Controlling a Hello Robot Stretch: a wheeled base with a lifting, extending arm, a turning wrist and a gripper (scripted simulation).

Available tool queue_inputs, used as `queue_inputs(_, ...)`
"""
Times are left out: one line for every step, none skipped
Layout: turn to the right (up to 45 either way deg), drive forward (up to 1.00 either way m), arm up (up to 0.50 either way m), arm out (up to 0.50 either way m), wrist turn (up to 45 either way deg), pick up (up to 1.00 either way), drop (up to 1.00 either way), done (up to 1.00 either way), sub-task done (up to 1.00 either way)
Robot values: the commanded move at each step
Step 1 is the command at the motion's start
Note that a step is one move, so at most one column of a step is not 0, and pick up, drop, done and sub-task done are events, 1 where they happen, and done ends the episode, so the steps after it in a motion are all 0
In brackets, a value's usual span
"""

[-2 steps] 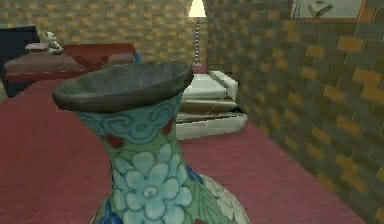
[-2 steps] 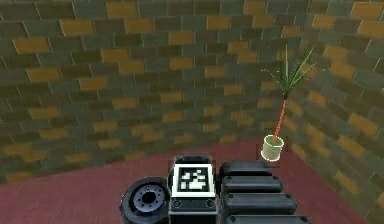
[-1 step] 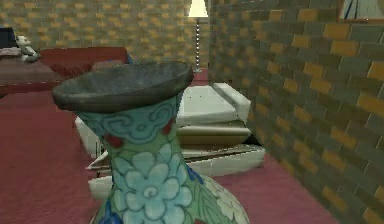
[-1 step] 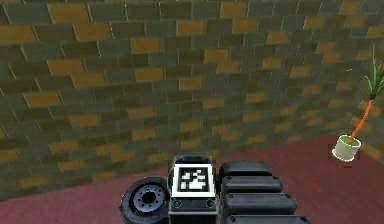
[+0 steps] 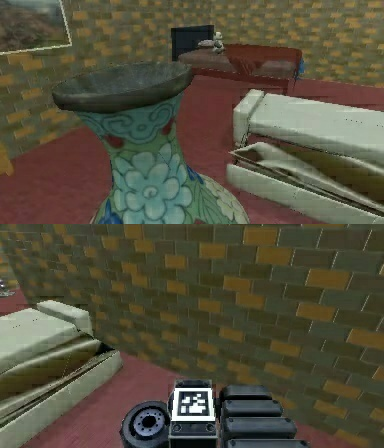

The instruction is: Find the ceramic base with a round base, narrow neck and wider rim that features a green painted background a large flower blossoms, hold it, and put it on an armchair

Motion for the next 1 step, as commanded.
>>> queue_inputs(-6.0, 0.0, 0.0, 0.0, 0.0, 0.0, 0.0, 0.0, 0.0)
